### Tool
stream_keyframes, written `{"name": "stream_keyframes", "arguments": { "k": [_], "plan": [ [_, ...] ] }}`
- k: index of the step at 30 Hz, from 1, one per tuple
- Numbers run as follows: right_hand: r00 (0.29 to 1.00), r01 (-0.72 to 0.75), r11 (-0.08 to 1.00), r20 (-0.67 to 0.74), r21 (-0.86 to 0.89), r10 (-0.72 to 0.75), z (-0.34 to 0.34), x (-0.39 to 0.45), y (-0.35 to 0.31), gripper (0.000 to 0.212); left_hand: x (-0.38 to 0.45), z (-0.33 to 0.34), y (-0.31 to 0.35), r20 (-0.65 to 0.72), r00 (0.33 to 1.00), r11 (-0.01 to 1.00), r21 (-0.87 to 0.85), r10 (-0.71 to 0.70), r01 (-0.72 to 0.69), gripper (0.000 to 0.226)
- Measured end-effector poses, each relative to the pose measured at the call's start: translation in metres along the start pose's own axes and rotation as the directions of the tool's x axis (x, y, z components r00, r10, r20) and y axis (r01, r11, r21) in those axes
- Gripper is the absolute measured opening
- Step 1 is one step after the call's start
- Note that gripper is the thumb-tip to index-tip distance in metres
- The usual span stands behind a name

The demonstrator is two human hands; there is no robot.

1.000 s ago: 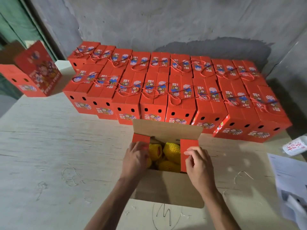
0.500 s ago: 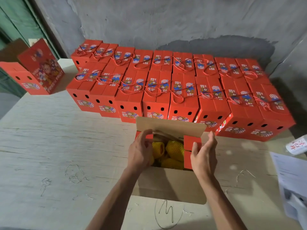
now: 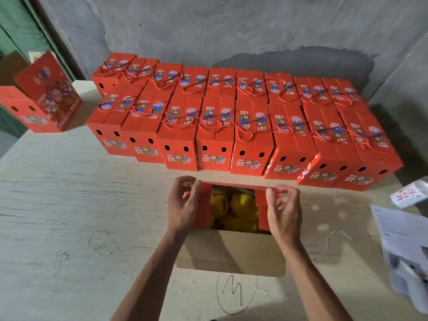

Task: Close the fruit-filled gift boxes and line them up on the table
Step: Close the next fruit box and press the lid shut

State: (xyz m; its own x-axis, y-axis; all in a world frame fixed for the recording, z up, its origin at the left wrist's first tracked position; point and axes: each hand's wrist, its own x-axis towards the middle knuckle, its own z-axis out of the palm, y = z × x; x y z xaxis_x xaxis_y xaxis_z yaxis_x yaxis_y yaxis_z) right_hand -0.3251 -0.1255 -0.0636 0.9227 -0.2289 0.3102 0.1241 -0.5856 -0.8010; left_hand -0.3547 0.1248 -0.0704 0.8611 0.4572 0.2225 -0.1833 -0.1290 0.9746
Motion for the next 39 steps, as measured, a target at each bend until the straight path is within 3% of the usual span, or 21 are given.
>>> {"name": "stream_keyframes", "arguments": {
  "k": [6, 10, 14, 16, 20, 23, 26, 29, 33, 39],
  "plan": [
    [0.990, -0.073, 0.993, 0.130, 0.095, 0.060, -0.007, -0.008, 0.007, 0.066, -0.008, -0.008, -0.006, -0.012, 0.997, 0.993, 0.080, -0.081, 0.081, 0.023],
    [0.967, -0.021, 0.995, 0.255, 0.094, -0.004, -0.016, -0.019, 0.020, 0.057, -0.018, -0.018, -0.011, 0.163, 0.983, 0.991, 0.118, -0.079, 0.060, 0.031],
    [0.933, 0.043, 0.998, 0.356, 0.038, -0.054, -0.020, -0.018, 0.030, 0.061, -0.015, -0.028, -0.013, 0.326, 0.944, 0.953, 0.300, -0.054, -0.049, 0.053],
    [0.919, 0.090, 0.995, 0.388, -0.044, -0.066, -0.023, -0.011, 0.030, 0.063, -0.004, -0.036, -0.015, 0.400, 0.916, 0.906, 0.396, -0.024, -0.149, 0.059],
    [0.859, 0.370, 0.892, 0.461, -0.260, -0.222, -0.030, 0.019, 0.030, 0.070, 0.032, -0.042, -0.002, 0.525, 0.843, 0.743, 0.610, -0.120, -0.274, 0.093],
    [0.784, 0.446, 0.846, 0.584, -0.291, -0.212, -0.024, 0.039, 0.024, 0.082, 0.057, -0.024, 0.006, 0.658, 0.722, 0.593, 0.674, -0.211, -0.440, 0.112],
    [0.713, 0.484, 0.830, 0.674, -0.278, -0.190, -0.010, 0.042, 0.018, 0.100, 0.057, -0.004, 0.003, 0.749, 0.624, 0.542, 0.628, -0.225, -0.558, 0.114],
    [0.684, 0.569, 0.761, 0.694, -0.312, -0.226, -0.003, 0.042, 0.018, 0.106, 0.052, 0.003, -0.005, 0.759, 0.633, 0.490, 0.613, -0.150, -0.619, 0.113],
    [0.620, 0.679, 0.620, 0.760, -0.394, -0.196, -0.001, 0.044, 0.013, 0.107, 0.055, 0.005, -0.007, 0.769, 0.632, 0.503, 0.583, -0.091, -0.638, 0.104],
    [0.627, 0.730, 0.511, 0.742, -0.454, -0.237, 0.002, 0.047, 0.007, 0.094, 0.065, 0.012, -0.001, 0.782, 0.602, 0.488, 0.594, -0.163, -0.640, 0.084]
  ]
}}
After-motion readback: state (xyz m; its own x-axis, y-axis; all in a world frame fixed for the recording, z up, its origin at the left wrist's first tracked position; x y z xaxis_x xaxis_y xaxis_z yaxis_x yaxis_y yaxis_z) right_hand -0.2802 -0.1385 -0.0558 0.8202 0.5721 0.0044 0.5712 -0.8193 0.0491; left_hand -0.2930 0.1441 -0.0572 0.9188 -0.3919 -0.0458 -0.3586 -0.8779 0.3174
